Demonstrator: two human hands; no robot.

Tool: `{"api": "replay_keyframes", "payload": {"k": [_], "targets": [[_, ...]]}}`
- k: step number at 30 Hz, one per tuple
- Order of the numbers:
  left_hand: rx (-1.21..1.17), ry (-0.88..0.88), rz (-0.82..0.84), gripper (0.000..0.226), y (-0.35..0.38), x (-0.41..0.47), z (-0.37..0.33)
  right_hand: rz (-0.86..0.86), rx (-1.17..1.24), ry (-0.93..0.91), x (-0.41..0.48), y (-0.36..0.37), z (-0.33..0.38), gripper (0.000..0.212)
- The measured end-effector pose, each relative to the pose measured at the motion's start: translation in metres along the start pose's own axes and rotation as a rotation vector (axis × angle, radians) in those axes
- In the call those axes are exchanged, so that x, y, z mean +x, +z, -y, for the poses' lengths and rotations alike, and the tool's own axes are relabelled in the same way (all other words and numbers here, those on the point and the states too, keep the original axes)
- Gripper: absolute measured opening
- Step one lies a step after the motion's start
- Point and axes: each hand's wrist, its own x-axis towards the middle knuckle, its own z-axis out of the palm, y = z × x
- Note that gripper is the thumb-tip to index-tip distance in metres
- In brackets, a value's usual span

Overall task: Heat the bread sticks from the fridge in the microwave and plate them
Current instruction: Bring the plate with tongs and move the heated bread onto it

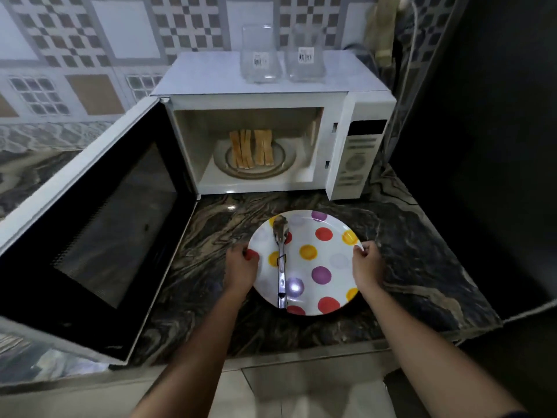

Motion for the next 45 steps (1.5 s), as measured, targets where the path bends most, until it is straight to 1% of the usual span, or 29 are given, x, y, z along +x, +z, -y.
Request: {"api": "replay_keyframes", "payload": {"k": [3, 7, 10, 14, 19, 22, 24, 27, 32, 33, 35, 37, 39, 40, 41, 43, 45], "targets": [[0.031, -0.027, -0.026, 0.025, 0.012, 0.005, -0.001, 0.036, -0.081, -0.003, 0.016, -0.001, 0.000, 0.010], [0.061, -0.031, -0.057, 0.032, 0.020, 0.006, -0.002, 0.071, -0.230, -0.025, 0.032, 0.000, 0.000, 0.014], [0.073, -0.061, -0.067, 0.028, 0.024, 0.004, -0.002, 0.098, -0.306, -0.038, 0.041, -0.001, 0.000, 0.014], [0.082, -0.065, -0.091, 0.031, 0.029, -0.004, -0.013, 0.120, -0.388, -0.020, 0.048, -0.004, 0.004, 0.024], [0.085, -0.036, -0.077, 0.039, 0.036, -0.013, -0.020, 0.094, -0.443, -0.036, 0.051, -0.010, 0.005, 0.027], [0.094, -0.015, -0.064, 0.037, 0.039, -0.018, -0.021, 0.086, -0.434, -0.062, 0.054, -0.011, 0.004, 0.028], [0.064, -0.001, -0.045, 0.034, 0.043, -0.017, -0.018, 0.101, -0.442, -0.081, 0.057, -0.012, 0.004, 0.035], [0.049, 0.001, -0.021, 0.035, 0.047, -0.020, -0.018, 0.104, -0.508, -0.093, 0.059, -0.014, 0.005, 0.046], [0.013, 0.019, -0.013, 0.035, 0.053, -0.023, -0.014, 0.107, -0.632, -0.080, 0.053, -0.018, 0.009, 0.049], [0.020, 0.014, -0.014, 0.036, 0.054, -0.023, -0.013, 0.090, -0.664, -0.101, 0.051, -0.017, 0.010, 0.048], [0.033, 0.012, -0.028, 0.038, 0.054, -0.027, -0.015, 0.060, -0.675, -0.221, 0.045, -0.013, 0.013, 0.043], [0.042, 0.008, -0.034, 0.039, 0.054, -0.030, -0.017, 0.126, -0.529, -0.337, 0.036, -0.005, 0.021, 0.036], [0.036, 0.011, -0.043, 0.039, 0.055, -0.031, -0.015, 0.274, -0.381, -0.380, 0.022, 0.005, 0.030, 0.032], [0.031, 0.002, -0.046, 0.039, 0.055, -0.032, -0.016, 0.346, -0.369, -0.387, 0.014, 0.009, 0.035, 0.034], [0.024, -0.005, -0.051, 0.039, 0.055, -0.033, -0.016, 0.408, -0.410, -0.389, 0.007, 0.013, 0.039, 0.040], [-0.016, -0.011, -0.064, 0.038, 0.056, -0.036, -0.016, 0.486, -0.576, -0.400, -0.005, 0.018, 0.043, 0.051], [-0.066, -0.017, -0.059, 0.037, 0.057, -0.038, -0.015, 0.534, -0.735, -0.403, -0.012, 0.021, 0.042, 0.053]]}}
